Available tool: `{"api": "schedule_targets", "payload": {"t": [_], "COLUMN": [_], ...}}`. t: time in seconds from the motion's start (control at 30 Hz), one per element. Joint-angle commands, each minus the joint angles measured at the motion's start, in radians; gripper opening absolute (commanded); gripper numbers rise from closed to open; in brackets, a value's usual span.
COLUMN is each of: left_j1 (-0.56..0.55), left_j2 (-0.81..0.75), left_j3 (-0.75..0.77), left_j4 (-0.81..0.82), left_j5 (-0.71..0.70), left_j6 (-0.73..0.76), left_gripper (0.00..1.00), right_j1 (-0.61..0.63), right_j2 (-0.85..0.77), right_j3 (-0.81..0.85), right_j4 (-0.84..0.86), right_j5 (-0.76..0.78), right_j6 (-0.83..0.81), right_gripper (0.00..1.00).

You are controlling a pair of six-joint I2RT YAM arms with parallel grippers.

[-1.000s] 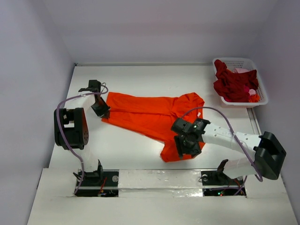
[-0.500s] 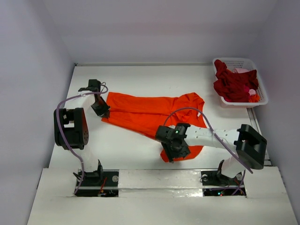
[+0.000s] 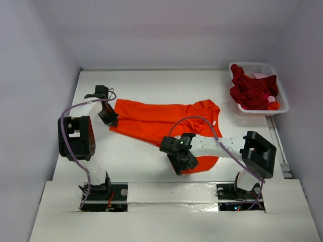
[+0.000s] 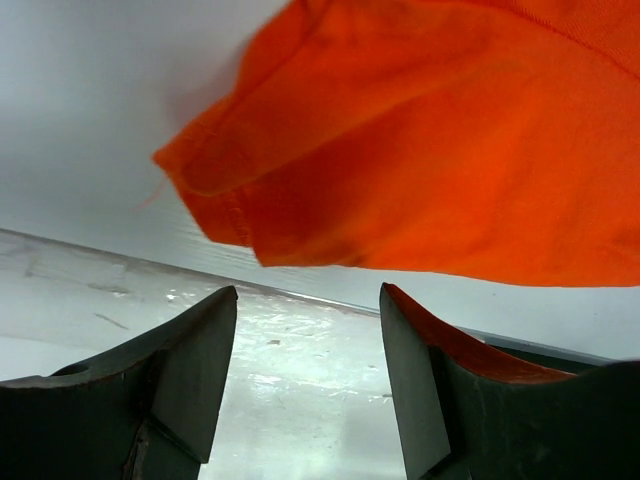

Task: Fold and stack the t-shirts
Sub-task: Grap the side of the flattened tshirt closest away from the robot with both arms

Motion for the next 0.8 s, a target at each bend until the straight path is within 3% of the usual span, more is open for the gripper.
{"api": "schedule_targets", "payload": {"t": [0.0, 0.63, 0.73, 0.77], "left_j1": [0.008, 0.008, 0.008, 0.008], "left_j2": [-0.013, -0.011, -0.013, -0.013], "left_j3": [0.041, 0.057, 0.056, 0.054], "left_j4": [-0.028, -0.037, -0.037, -0.036], "left_j5": [0.004, 0.013, 0.011, 0.013], "left_j6": [0.000, 0.000, 0.002, 0.002], "left_gripper": [0.00, 0.00, 0.00, 0.00], "right_j1": [0.023, 0.032, 0.032, 0.032], "right_j2": [-0.004, 0.058, 0.050, 0.049], "right_j3": [0.068, -0.019, -0.022, -0.022], "right_j4": [0.000, 0.091, 0.091, 0.088], "right_j5": [0.021, 0.011, 0.034, 0.042], "right_j6": [-0.013, 0.050, 0.065, 0.070], "right_gripper": [0.65, 0.63, 0.60, 0.53]}}
